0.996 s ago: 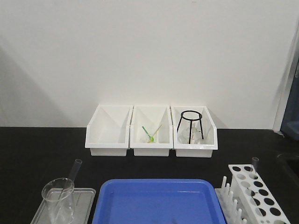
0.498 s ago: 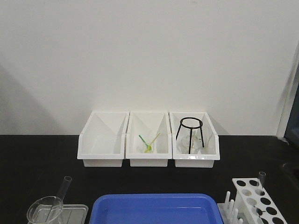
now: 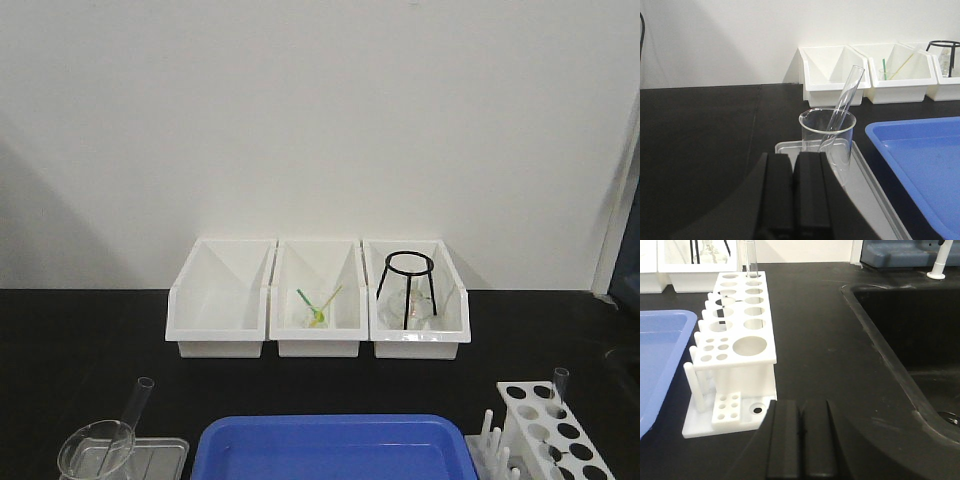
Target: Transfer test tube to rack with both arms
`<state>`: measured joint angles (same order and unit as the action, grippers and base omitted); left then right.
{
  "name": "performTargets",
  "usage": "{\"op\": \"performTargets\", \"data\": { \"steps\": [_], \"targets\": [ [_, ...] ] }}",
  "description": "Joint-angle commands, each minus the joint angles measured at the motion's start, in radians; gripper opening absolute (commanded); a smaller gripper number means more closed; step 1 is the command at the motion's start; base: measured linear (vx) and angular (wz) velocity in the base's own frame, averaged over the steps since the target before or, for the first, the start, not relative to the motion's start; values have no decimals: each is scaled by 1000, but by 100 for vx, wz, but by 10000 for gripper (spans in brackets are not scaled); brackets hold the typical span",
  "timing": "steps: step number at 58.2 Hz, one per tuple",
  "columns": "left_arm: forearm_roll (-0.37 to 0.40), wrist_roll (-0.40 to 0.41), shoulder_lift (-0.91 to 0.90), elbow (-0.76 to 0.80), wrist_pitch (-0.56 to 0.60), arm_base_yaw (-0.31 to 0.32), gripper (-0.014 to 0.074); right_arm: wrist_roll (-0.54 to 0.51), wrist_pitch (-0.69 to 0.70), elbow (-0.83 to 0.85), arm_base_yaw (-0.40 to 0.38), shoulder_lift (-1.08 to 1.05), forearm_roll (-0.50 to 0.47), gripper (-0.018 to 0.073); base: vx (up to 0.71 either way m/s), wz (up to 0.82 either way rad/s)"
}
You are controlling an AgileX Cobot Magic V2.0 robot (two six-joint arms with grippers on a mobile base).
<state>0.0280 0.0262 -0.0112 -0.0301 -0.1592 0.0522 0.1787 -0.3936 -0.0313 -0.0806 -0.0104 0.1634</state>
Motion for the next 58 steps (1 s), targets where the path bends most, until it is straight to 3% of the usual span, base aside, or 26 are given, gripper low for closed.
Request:
{"op": "performTargets", "data": {
  "steps": [1,13,21,53,58],
  "targets": [
    [2,3,-14,27,82,7,-6,-7,84,-12,1,-9,23,-8,0,0],
    [2,3,-14,27,82,7,-6,-7,85,-12,1,-9,23,-8,0,0],
    [1,2,-14,27,90,7,-6,-7,109,-12,1,-9,81,-8,0,0],
    [2,2,-14,27,112,7,-6,-7,107,-12,1,-9,82,-8,0,0],
    [2,2,-14,27,112,7,-6,-7,107,-14,1,-9,120,-8,0,0]
  ]
}}
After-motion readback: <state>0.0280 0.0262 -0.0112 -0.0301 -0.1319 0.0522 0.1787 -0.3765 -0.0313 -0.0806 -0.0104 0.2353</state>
